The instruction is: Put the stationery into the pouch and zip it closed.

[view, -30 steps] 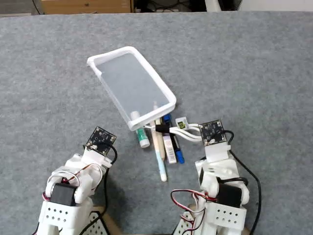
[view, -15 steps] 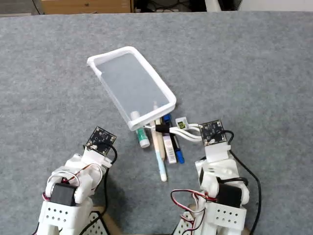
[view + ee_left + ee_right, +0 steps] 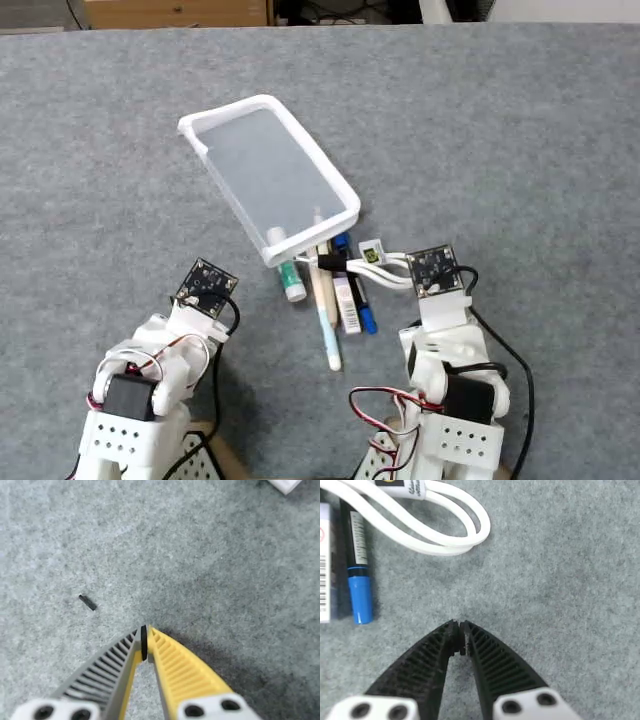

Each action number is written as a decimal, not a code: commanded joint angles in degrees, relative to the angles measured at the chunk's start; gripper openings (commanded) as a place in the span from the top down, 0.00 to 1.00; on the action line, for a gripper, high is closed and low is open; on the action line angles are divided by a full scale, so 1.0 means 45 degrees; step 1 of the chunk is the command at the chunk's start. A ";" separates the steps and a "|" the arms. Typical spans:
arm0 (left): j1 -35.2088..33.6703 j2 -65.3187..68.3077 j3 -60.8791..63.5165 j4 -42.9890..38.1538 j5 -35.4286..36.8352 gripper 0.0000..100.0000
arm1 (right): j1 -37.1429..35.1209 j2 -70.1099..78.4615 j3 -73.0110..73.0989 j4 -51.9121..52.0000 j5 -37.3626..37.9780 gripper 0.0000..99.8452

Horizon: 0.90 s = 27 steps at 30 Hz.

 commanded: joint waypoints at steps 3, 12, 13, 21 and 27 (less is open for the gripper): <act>0.0127 -0.0098 0.0205 -0.0234 -0.0059 0.96 | -0.0156 -0.0772 0.0088 0.0078 0.0039 0.99; 0.0147 -0.0098 0.0205 -0.0234 0.0000 0.96 | -0.0156 -0.0772 0.0088 0.0078 -0.0020 0.99; 0.0147 -0.0098 0.0205 -0.0234 0.0000 0.96 | -0.0156 -0.0772 0.0088 0.0078 -0.0020 0.99; 0.0147 -0.0098 0.0205 -0.0234 0.0000 0.96 | -0.0156 -0.0791 0.0088 0.0039 0.0039 0.98; 0.0147 -0.0098 0.0205 -0.0371 -0.0059 0.96 | -0.0156 -0.0811 0.0088 -0.0567 0.0059 0.98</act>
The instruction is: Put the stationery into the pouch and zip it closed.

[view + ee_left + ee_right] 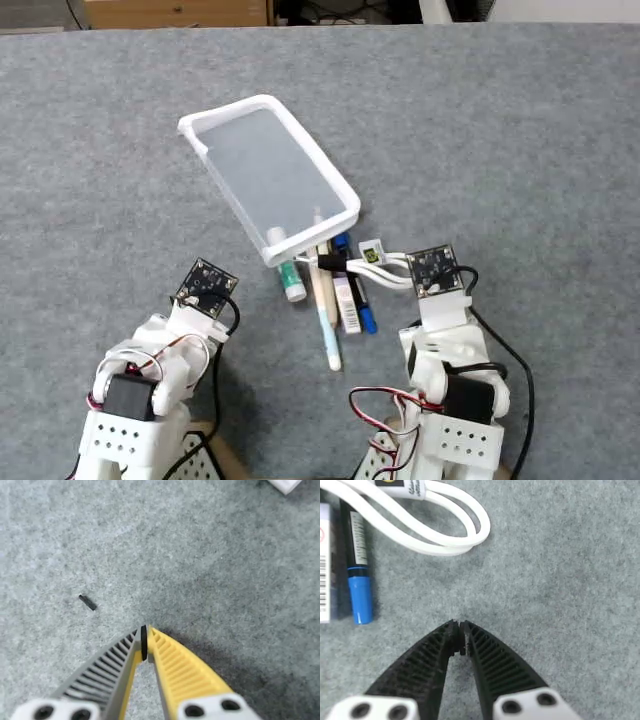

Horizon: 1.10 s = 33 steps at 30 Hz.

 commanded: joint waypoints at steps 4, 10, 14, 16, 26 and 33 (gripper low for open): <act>-0.0342 -0.0098 0.0068 -0.0274 -0.0430 0.96 | -0.0078 -0.0791 0.0088 -0.1915 0.0488 0.98; -0.1690 -0.0098 -0.1455 -0.0215 -0.1328 0.96 | 0.0039 -0.0752 -0.0459 -0.2032 0.2481 0.98; -0.2706 0.0020 -0.3780 -0.0195 -0.1328 0.96 | 0.0254 -0.0752 -0.2413 -0.1700 0.2540 0.98; -0.3018 0.0020 -0.4679 -0.0059 -0.1407 0.96 | 0.0274 -0.0752 -0.3526 -0.1661 0.2540 0.98; -0.3155 0.0039 -0.8957 0.2129 -0.1368 0.96 | 0.0274 -0.0068 -0.8430 0.0567 0.2540 0.98; -0.3214 0.1192 -1.1165 0.3634 -0.1348 0.96 | 0.0313 0.3233 -1.2689 0.3243 0.0449 0.98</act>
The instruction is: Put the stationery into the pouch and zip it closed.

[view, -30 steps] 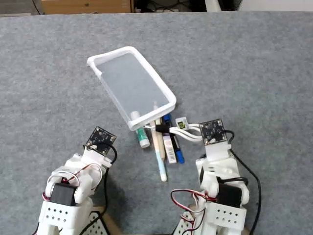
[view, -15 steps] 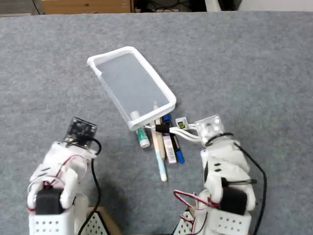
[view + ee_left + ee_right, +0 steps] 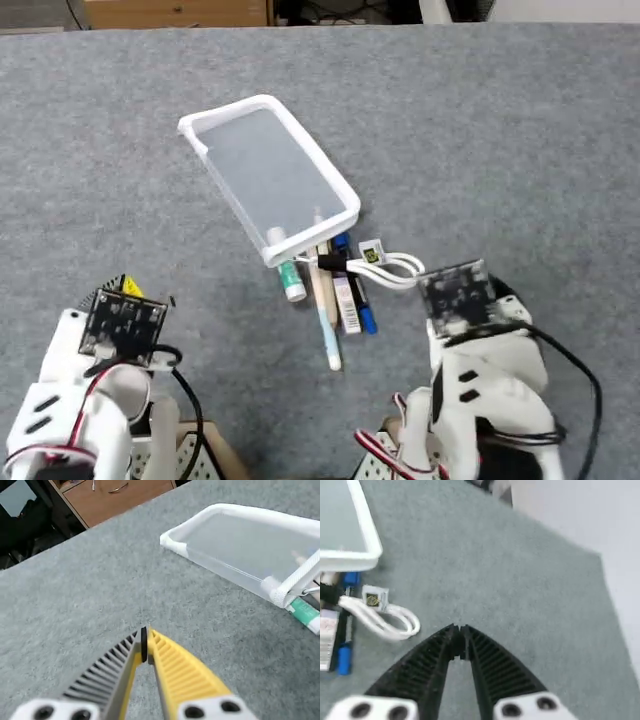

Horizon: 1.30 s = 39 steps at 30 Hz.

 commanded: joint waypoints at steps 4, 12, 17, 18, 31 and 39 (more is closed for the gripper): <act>-0.1162 0.3282 -0.2452 0.0742 0.0371 0.96 | 0.0137 0.2725 -0.5089 0.2012 -0.1895 0.98; -0.1084 0.6759 -0.6105 0.2891 0.2168 0.96 | 0.0137 0.4991 -0.6125 0.3673 -0.2930 0.95; -0.1885 0.8479 -0.5773 0.2891 0.2813 0.91 | 0.0039 0.6711 -0.5519 0.3653 -0.3302 0.87; -0.1905 0.8987 -0.5441 0.2872 0.2676 0.89 | 0.0020 0.7140 -0.5363 0.3634 -0.3321 0.87; -0.1436 1.2093 -0.4288 0.1582 0.2501 0.86 | -0.5665 1.1556 -0.3839 0.1426 -0.3263 0.87; -0.1455 1.1995 -0.1963 0.0899 0.2462 0.86 | -0.6545 1.3275 -0.1651 -0.2227 -0.3263 0.87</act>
